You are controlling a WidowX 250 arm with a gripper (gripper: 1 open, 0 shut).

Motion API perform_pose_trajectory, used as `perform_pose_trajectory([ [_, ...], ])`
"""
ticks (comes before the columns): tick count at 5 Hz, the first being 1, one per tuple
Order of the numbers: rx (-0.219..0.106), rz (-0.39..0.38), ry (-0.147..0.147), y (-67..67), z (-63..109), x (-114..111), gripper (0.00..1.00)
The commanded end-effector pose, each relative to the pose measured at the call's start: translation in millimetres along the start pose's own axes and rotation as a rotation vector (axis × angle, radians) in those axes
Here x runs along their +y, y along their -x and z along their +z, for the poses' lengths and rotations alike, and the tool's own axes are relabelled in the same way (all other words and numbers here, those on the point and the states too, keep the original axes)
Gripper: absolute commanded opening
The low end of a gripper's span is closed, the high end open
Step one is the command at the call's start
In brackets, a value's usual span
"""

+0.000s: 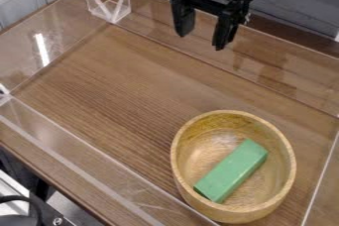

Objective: Remove the green block from inside the brown bowl and put it on the table

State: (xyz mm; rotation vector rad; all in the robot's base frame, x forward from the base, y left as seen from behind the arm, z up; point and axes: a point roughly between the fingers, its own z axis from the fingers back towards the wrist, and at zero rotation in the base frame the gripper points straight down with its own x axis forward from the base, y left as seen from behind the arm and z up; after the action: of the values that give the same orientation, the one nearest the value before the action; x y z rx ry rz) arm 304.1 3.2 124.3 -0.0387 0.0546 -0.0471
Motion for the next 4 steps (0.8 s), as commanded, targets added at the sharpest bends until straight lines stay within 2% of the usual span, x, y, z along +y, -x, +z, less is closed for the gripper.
perform_pose_trajectory([
  [1, -0.087, -0.004, -0.004, -0.4, 23.8, -1, 1.00],
  [3, -0.089, -0.005, -0.002, 0.2, 23.8, -1, 1.00],
  [4, -0.096, -0.001, -0.001, -3.5, 21.3, 12, 1.00],
])
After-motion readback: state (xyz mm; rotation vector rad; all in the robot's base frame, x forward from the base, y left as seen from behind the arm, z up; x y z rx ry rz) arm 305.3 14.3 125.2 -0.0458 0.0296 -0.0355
